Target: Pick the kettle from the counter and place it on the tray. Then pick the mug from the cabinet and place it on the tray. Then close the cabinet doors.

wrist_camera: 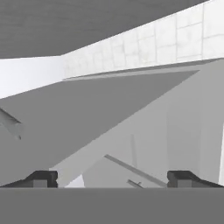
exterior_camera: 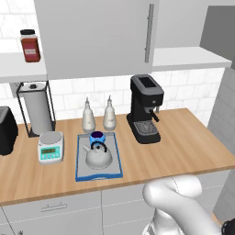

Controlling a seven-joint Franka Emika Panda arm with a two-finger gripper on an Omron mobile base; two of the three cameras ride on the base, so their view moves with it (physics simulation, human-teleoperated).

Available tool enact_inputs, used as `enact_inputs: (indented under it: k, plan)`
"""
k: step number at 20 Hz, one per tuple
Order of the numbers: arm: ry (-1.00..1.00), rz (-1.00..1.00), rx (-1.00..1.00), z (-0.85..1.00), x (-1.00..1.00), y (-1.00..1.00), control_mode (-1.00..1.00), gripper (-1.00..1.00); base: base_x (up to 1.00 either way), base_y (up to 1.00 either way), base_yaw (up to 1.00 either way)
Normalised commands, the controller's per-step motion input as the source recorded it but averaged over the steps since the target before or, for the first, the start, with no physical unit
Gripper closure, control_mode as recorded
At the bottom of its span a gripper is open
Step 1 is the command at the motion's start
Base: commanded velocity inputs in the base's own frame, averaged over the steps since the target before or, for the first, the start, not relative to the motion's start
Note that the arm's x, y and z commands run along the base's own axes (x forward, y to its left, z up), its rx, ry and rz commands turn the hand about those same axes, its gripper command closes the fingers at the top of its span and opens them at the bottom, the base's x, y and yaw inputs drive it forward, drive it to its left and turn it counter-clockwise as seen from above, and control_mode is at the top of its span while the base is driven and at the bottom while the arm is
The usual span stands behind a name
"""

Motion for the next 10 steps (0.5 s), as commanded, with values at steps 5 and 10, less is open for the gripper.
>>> enact_inputs:
  k: [5,10]
  plan:
    - [0.05,-0.03,0.00,0.30,0.05,-0.40,-1.00,-1.00,0.00,0.00,0.00]
    - [0.13,-0.16,0.00,0.54,0.12,-0.07,-1.00,-1.00,0.00,0.00,0.00]
